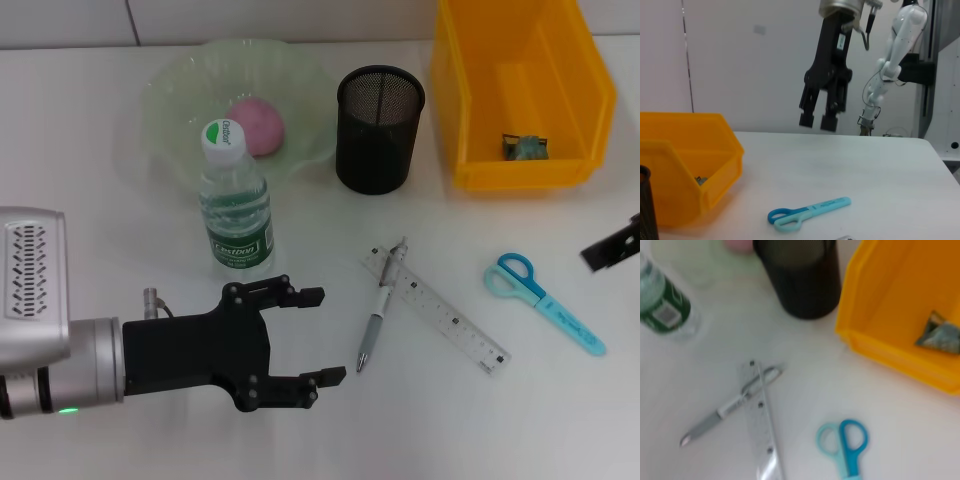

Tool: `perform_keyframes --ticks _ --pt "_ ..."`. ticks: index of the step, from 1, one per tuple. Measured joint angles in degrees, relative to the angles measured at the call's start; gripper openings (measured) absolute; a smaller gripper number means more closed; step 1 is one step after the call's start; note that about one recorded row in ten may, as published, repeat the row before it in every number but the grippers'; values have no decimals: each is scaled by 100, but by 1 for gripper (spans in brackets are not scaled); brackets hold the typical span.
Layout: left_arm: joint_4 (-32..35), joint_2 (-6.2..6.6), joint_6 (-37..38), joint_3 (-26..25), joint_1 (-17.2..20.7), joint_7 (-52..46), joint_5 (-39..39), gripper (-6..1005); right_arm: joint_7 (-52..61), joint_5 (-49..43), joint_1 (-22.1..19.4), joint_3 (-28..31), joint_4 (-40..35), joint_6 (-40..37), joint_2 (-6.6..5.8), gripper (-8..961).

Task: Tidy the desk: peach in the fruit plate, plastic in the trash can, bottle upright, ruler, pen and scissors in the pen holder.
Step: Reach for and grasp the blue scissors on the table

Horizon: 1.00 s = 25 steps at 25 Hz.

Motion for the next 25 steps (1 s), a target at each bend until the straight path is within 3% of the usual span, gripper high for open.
perform_keyframes --ticks 8,25 --pt "-62 3 -22 23 -84 0 6 814 252 -204 -221 -1707 959 1295 8 826" --pt "-84 3 -24 30 -89 8 5 813 572 -232 -237 -2313 1788 2258 15 821"
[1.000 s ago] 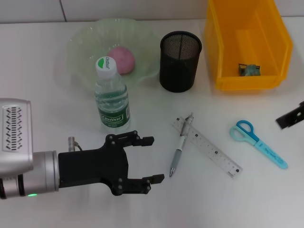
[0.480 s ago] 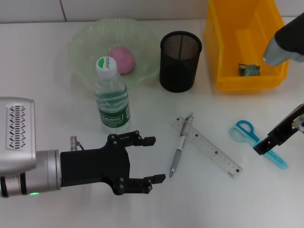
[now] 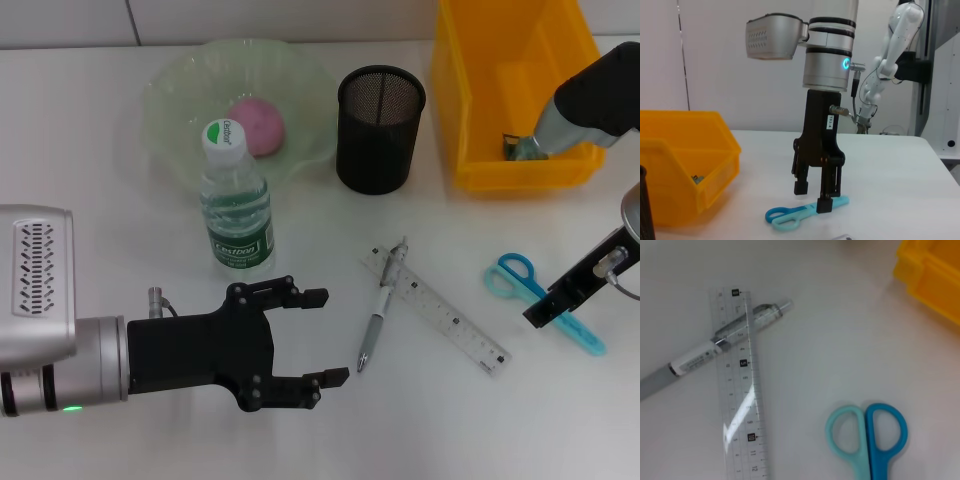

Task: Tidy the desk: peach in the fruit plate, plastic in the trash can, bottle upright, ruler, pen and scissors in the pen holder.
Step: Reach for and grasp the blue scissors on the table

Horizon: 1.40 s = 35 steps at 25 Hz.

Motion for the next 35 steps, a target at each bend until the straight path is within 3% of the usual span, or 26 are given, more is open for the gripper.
perform_keyframes --ticks 1,10,20,26,35 --pt "0 0 0 0 0 0 0 813 4 -1 -1 -1 28 20 1 820" --pt "-1 0 1 0 0 3 0 813 4 1 -25 -6 122 151 -1 513" --pt "0 8 -11 0 2 -38 0 813 -35 56 -68 -7 124 168 5 511" --pt "-1 9 5 -1 2 -40 0 813 -81 65 -78 -10 129 168 6 420" --pt "2 9 29 0 -5 -50 0 813 -91 67 -75 -80 224 210 5 416"
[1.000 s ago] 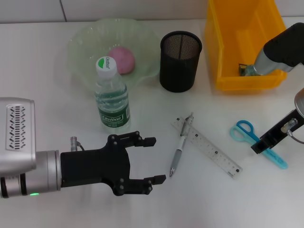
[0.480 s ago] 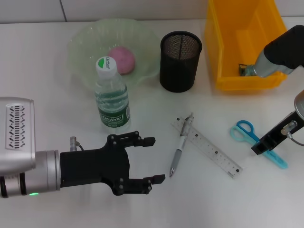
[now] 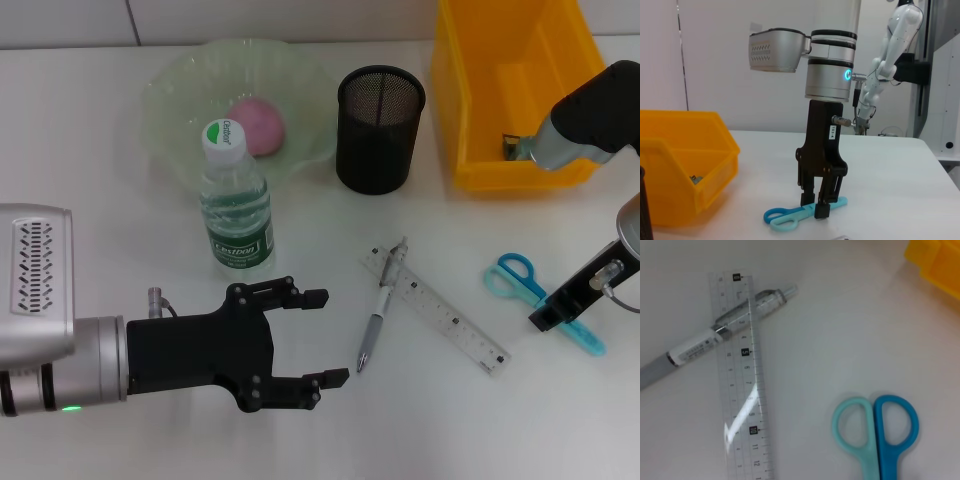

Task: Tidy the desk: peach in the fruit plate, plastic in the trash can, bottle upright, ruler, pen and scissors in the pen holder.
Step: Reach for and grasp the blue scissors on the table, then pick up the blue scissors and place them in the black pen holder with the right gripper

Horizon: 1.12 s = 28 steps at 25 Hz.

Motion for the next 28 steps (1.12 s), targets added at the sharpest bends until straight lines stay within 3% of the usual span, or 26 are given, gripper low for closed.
perform_keyframes --ticks 12,20,24,26,28 --pt "6 0 12 0 -2 1 0 813 -11 -3 49 -8 154 63 -13 318" --pt "55 9 55 -3 20 -3 -1 813 -246 768 -342 246 -866 -4 -23 225" --pt "56 9 65 -3 24 -8 0 813 -984 1886 -953 687 -1570 777 2 217" --pt "43 9 65 -6 34 -8 0 813 -1659 2837 -1414 766 -1778 1461 0 220" --pt "26 9 65 -16 37 -8 0 813 -2914 4448 -1933 777 -1668 2344 2 223"
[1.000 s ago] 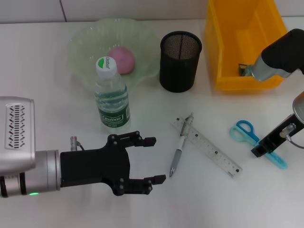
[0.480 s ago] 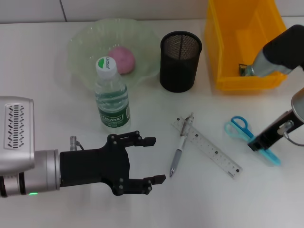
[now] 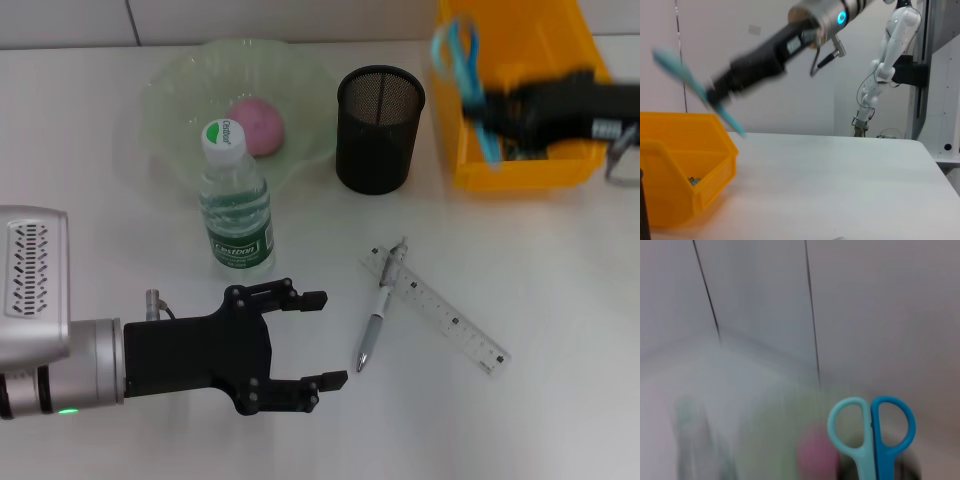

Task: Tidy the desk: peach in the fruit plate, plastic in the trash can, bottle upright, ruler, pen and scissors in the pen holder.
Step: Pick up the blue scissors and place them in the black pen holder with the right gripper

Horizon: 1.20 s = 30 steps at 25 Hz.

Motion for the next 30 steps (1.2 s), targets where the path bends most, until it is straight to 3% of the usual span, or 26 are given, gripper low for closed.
perform_keyframes --ticks 3,5,8,10,15,18,30 --pt "-10 -4 -1 -5 2 0 0 813 -2593 2683 -325 -46 950 606 10 227" --pt "-11 -7 -1 -4 5 0 1 813 -4247 4342 -258 -42 1911 509 8 230" --pt "-11 -9 -1 1 5 0 0 813 -6156 6170 172 -12 3539 -268 -5 234" --pt "-11 -9 -2 11 -1 0 0 813 -6944 6840 548 25 4460 -732 -11 237" --pt "-17 -10 -5 17 -24 -42 0 813 -8514 7098 1533 34 6199 -1018 11 244" --pt "-20 -9 -14 17 -40 -61 0 813 -8738 7051 1892 34 6662 -1014 12 249" --pt "-20 -9 6 16 -73 -70 0 813 -8452 6892 2550 -39 7350 -49 45 266"
